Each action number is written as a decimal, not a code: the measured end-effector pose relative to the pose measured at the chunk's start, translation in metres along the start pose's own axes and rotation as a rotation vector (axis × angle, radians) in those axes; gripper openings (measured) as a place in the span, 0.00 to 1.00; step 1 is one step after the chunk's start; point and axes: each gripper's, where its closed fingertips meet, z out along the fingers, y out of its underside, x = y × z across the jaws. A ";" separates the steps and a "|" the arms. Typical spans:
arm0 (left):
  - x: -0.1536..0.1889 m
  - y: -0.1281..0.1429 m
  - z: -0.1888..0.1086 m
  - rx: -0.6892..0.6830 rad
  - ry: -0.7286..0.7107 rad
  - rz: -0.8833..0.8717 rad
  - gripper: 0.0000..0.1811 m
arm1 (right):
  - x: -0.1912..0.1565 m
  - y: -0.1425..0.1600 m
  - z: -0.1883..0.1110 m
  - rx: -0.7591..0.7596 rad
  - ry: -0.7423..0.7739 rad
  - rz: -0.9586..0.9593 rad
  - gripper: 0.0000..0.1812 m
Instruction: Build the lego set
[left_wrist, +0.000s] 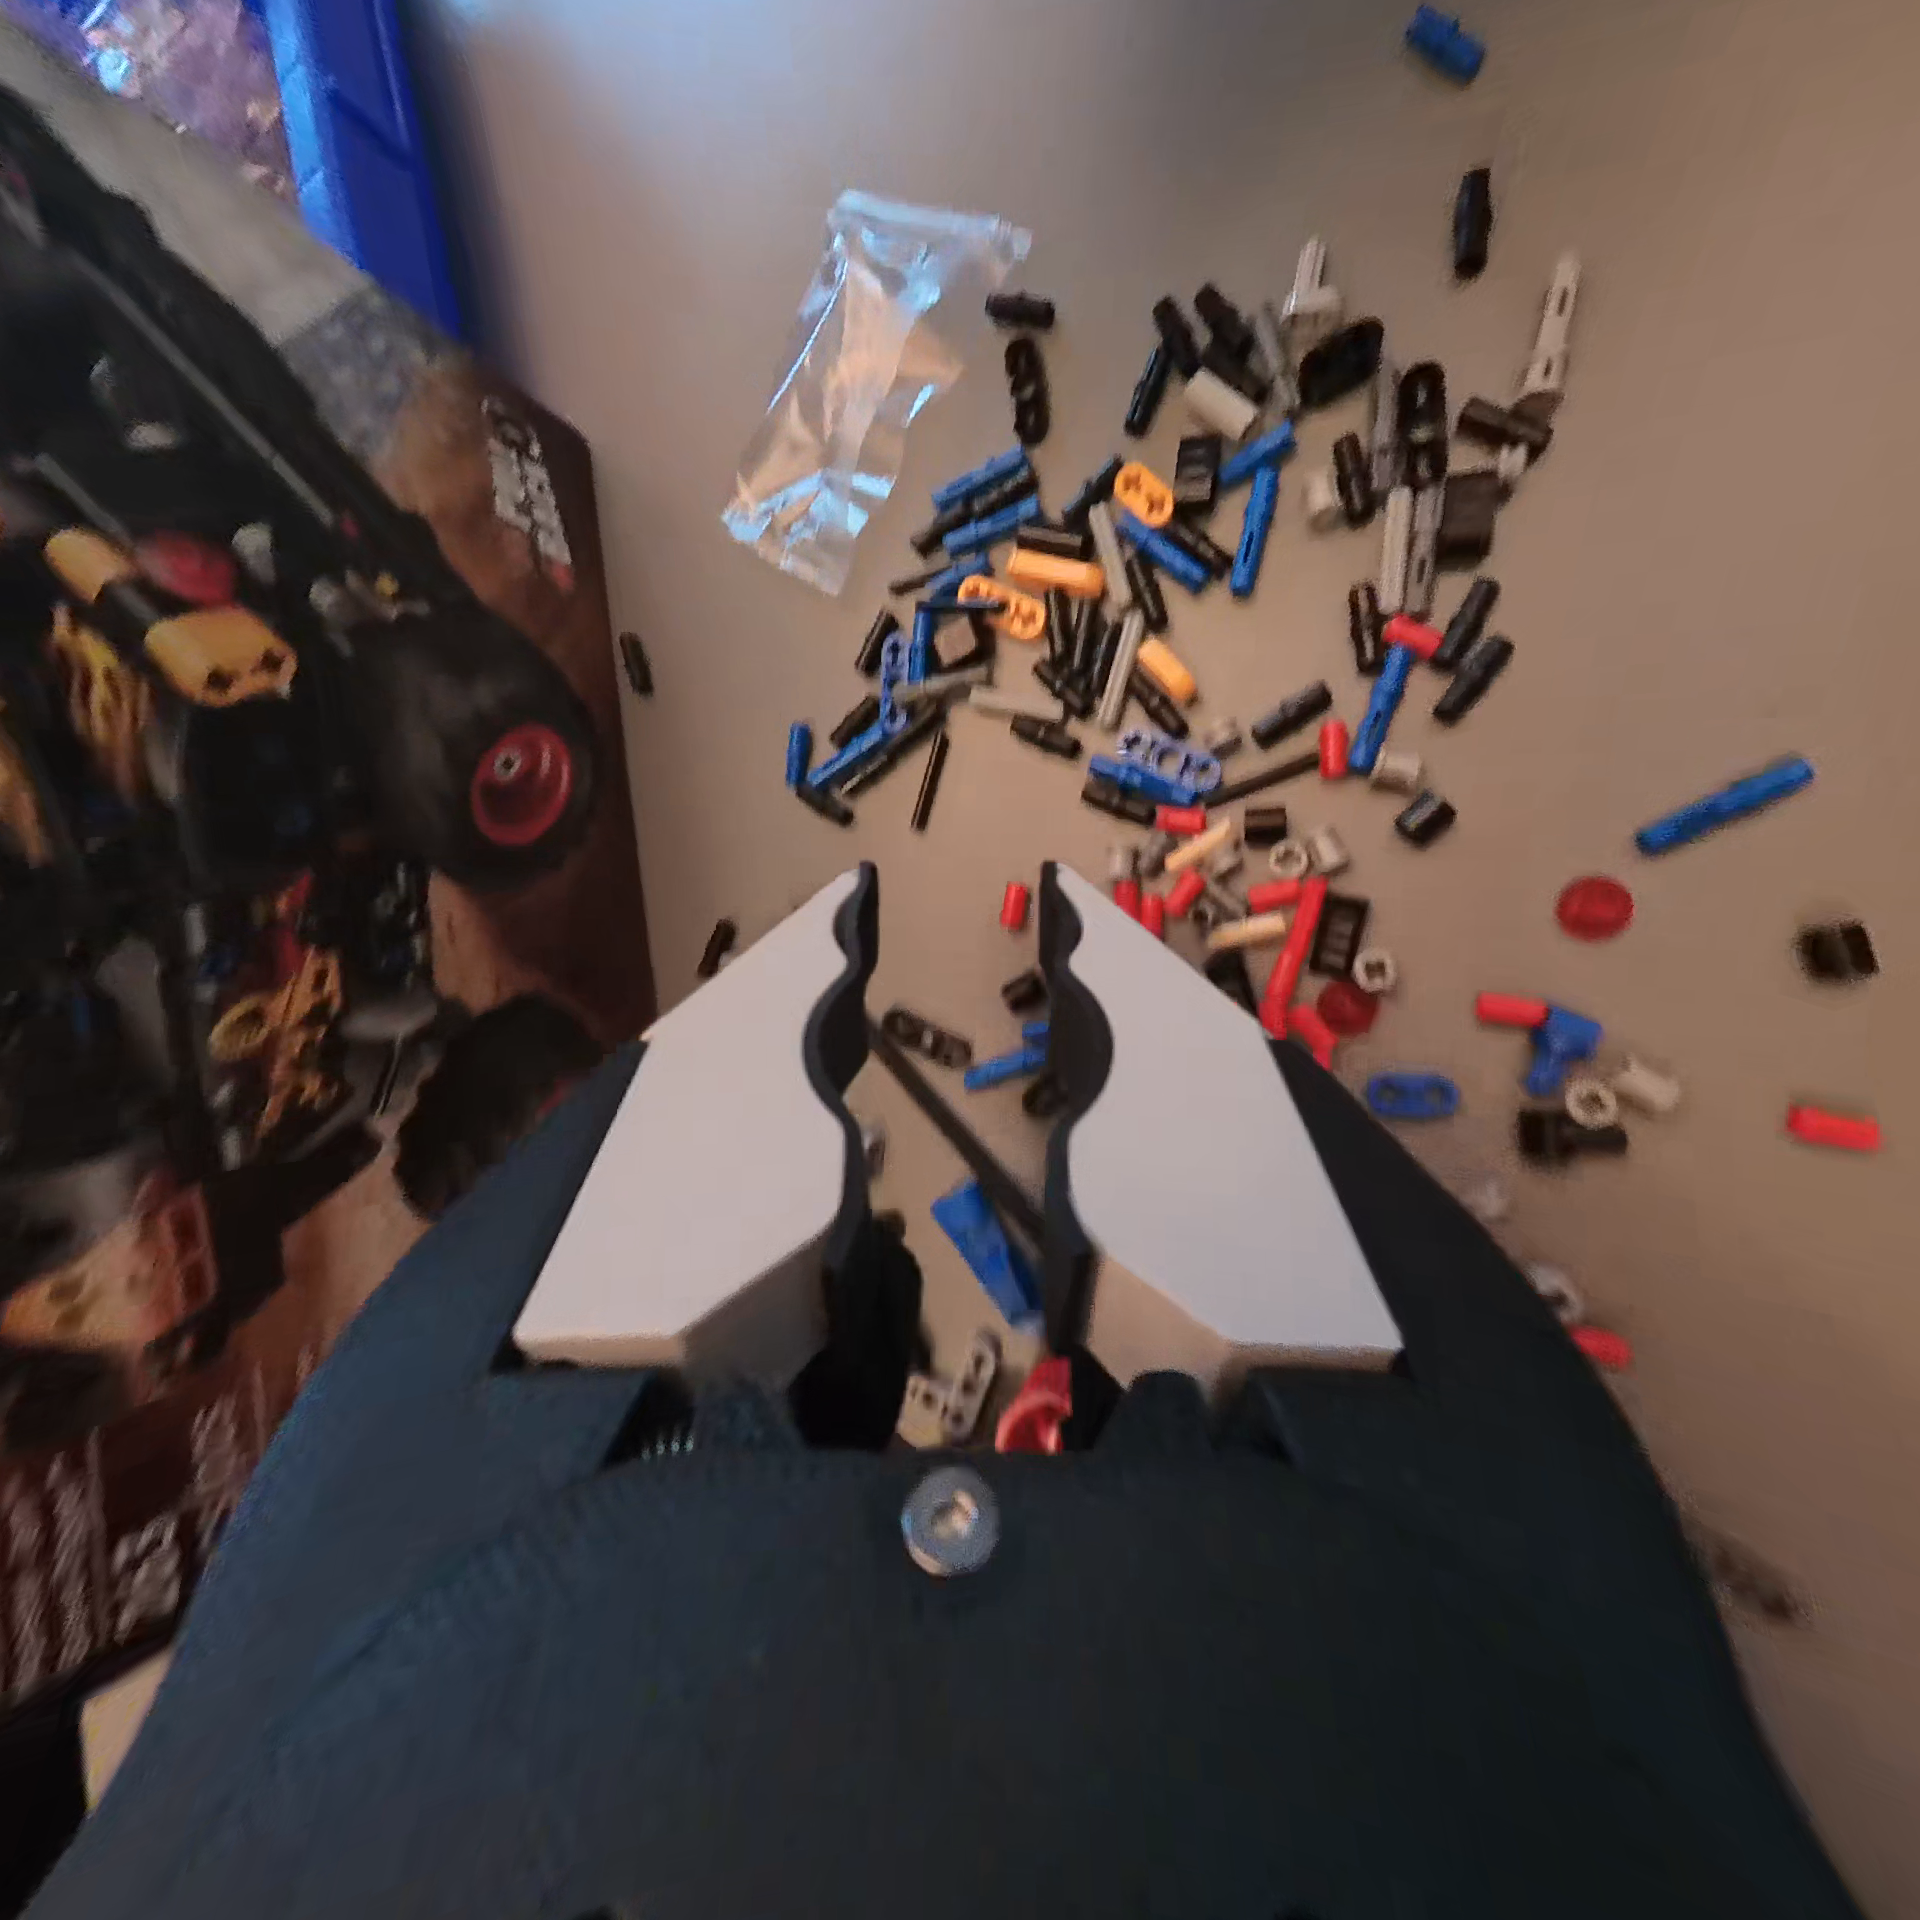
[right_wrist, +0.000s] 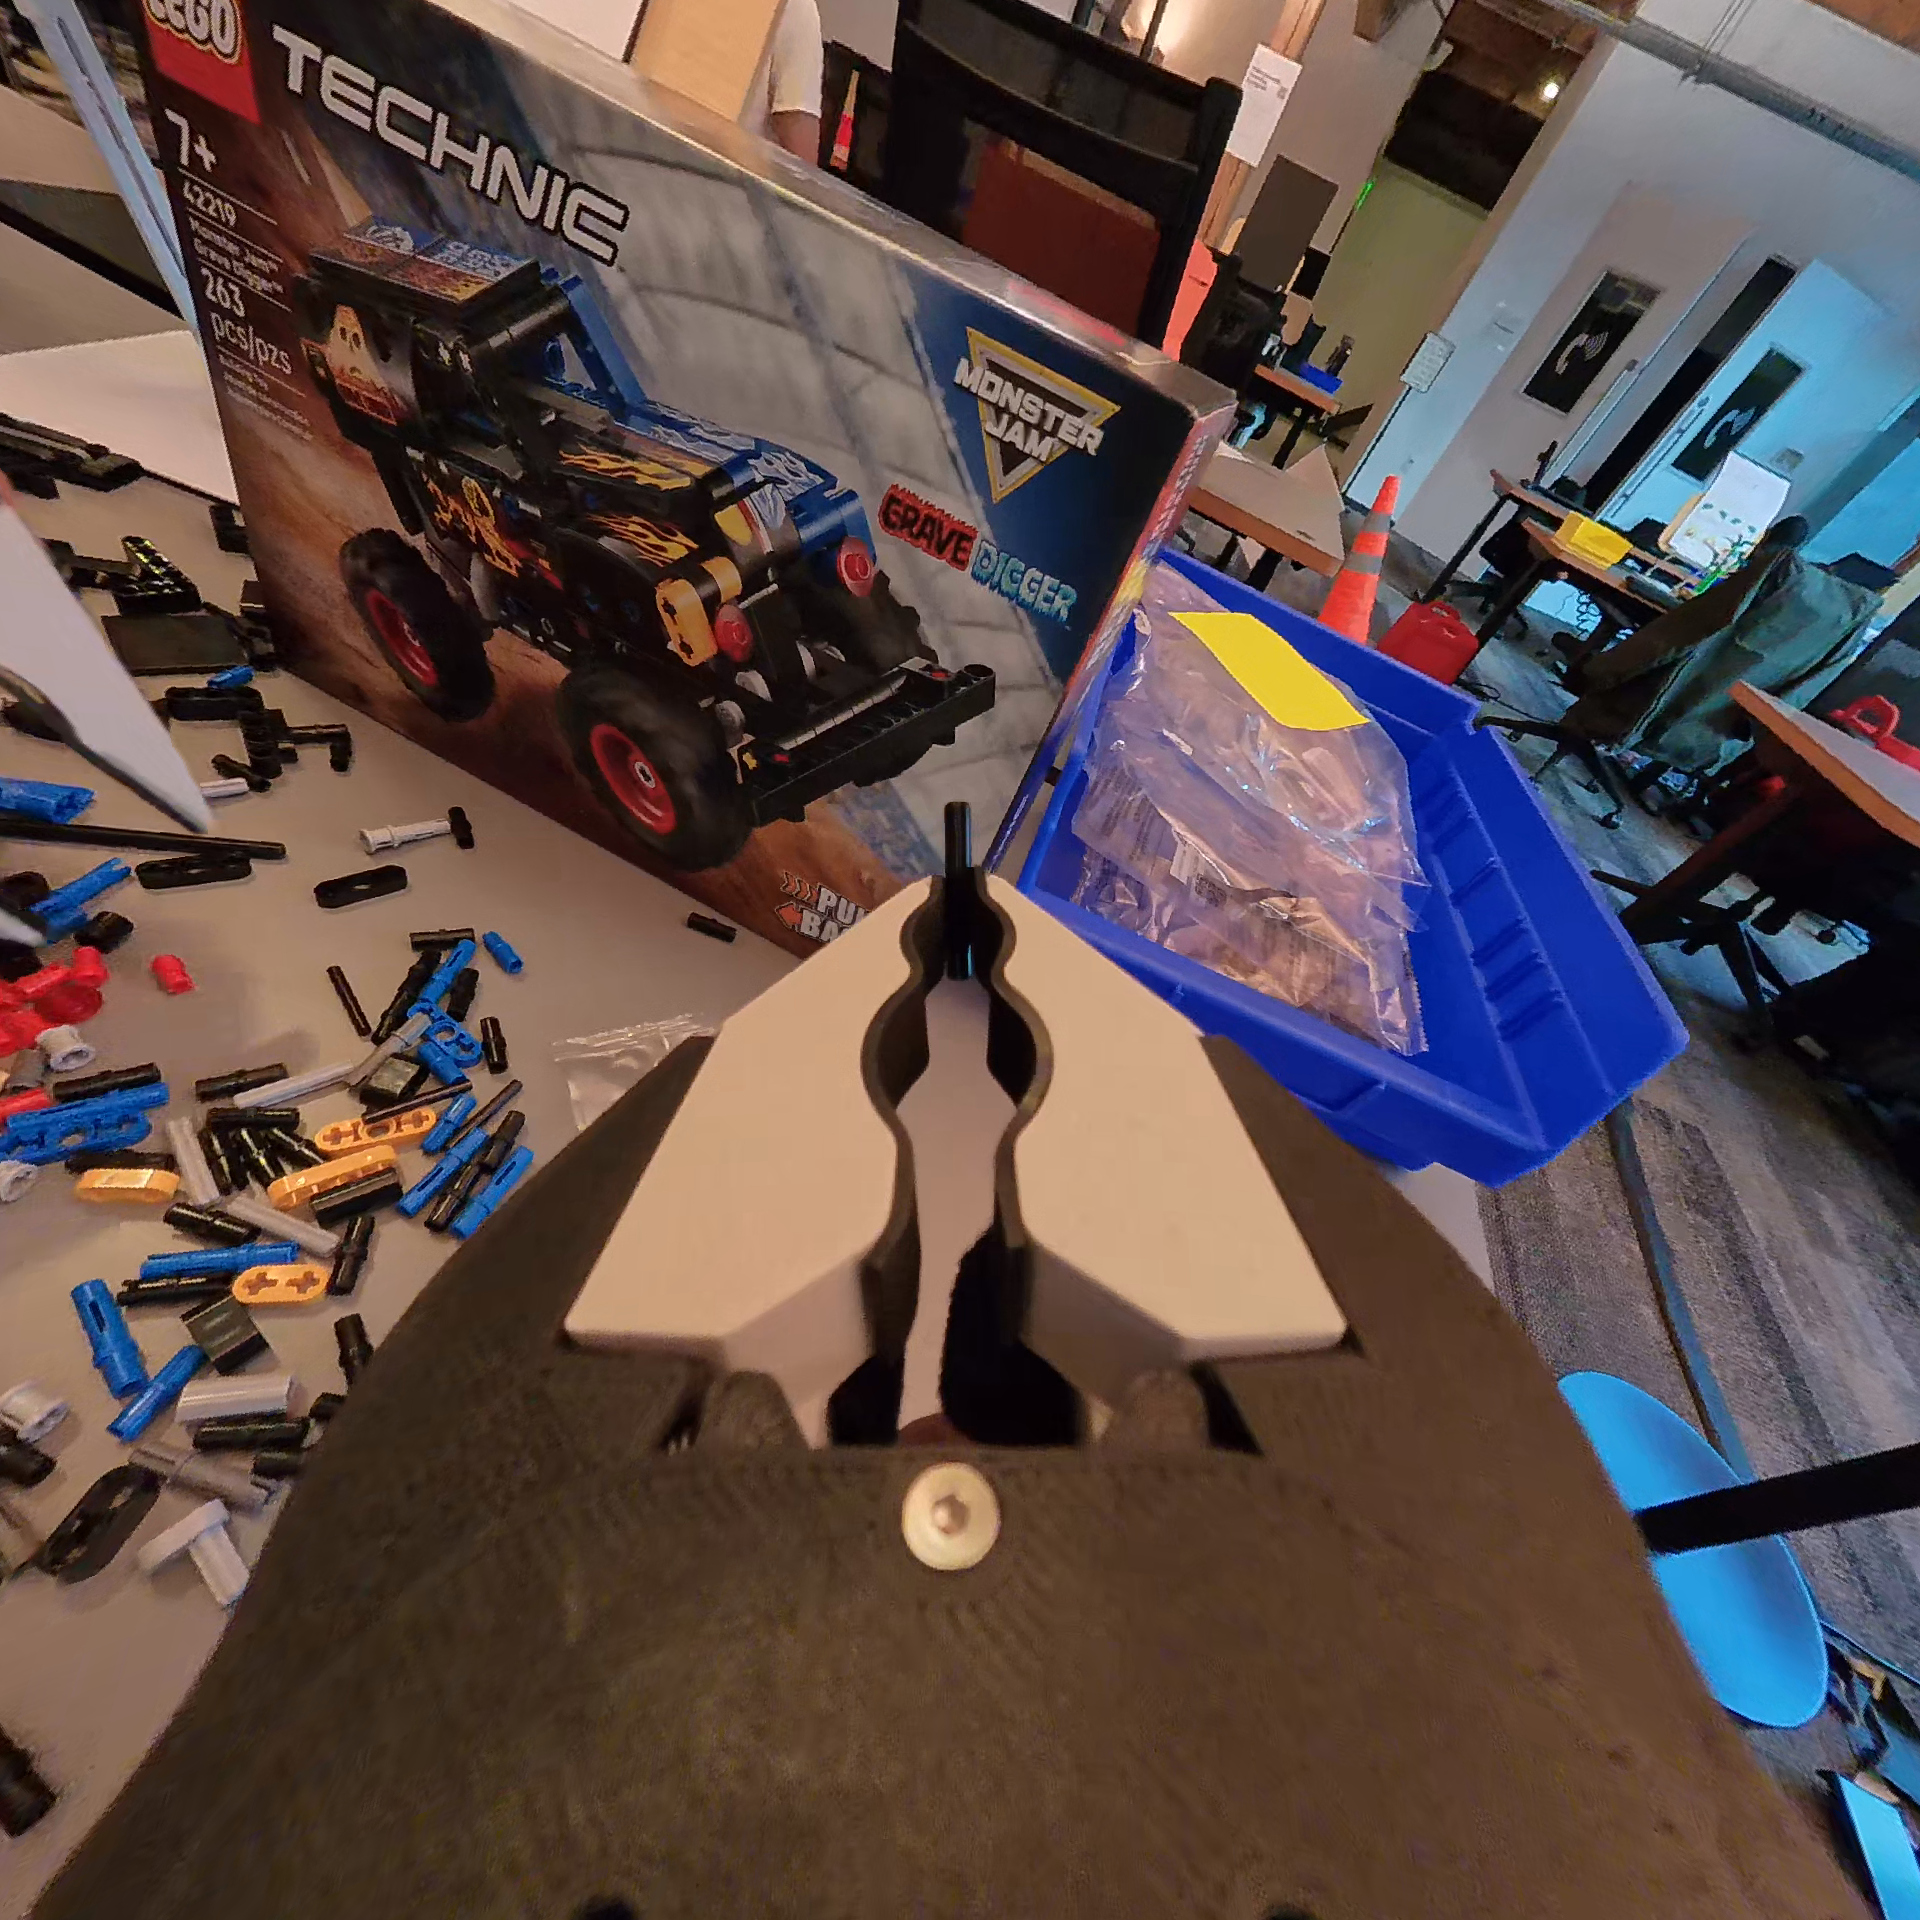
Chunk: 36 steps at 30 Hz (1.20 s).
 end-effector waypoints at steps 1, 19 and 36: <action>0.000 -0.004 0.007 0.004 0.008 0.000 0.16 | -0.001 0.000 0.000 -0.001 -0.001 -0.003 0.02; 0.015 -0.018 0.052 0.006 0.238 -0.179 0.07 | -0.003 0.002 0.002 -0.005 -0.019 0.016 0.02; 0.021 0.007 0.020 -0.021 0.268 -0.219 0.21 | -0.005 0.005 0.003 -0.016 -0.026 0.014 0.02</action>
